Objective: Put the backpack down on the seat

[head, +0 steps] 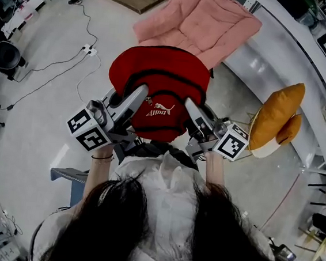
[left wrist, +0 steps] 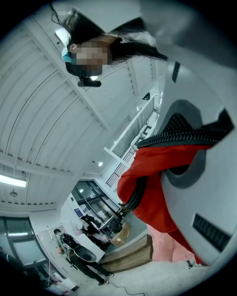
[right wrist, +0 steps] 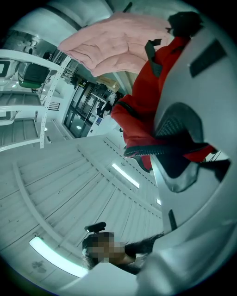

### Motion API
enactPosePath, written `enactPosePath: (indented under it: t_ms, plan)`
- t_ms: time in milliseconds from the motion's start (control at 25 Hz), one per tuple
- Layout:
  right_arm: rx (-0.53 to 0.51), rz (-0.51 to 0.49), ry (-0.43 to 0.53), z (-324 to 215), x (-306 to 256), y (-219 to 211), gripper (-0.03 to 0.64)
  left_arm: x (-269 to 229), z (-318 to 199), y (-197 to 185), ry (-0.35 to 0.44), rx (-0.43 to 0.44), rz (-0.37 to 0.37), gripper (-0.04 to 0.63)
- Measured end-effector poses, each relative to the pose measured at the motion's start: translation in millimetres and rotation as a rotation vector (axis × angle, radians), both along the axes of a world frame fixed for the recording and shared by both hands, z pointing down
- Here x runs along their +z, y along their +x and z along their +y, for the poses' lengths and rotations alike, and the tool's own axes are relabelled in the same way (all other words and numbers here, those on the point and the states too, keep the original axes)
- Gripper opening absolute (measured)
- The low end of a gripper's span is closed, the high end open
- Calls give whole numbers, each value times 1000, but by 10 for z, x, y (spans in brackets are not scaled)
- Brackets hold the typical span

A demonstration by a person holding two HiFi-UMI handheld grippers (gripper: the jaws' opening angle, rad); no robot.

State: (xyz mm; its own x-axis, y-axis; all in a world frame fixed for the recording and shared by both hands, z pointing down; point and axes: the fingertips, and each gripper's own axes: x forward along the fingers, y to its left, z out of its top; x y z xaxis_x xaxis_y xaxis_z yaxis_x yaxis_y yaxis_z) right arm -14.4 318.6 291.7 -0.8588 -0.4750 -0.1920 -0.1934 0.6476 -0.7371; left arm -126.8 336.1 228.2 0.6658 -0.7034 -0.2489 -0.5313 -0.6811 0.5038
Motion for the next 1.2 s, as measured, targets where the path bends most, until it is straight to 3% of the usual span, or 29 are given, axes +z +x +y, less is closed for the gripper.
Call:
enactPosePath:
  t_ms: [560,800,1040,1200]
  plan:
    - [-10,18,-39,-377,176,-164,52,169,-410,-166,-48,-24,-13,49]
    - [-62,25,-46,-914,245,-41,52,240,-928,-40,-76,-85,-18,49]
    - [-132,33,-24,-1826,212,204,52,225,-1800,208,-84,-156,-26,48]
    - [-152,35,26,-1860,117,196,52,163,-1817,194,-48,-186,-38,48]
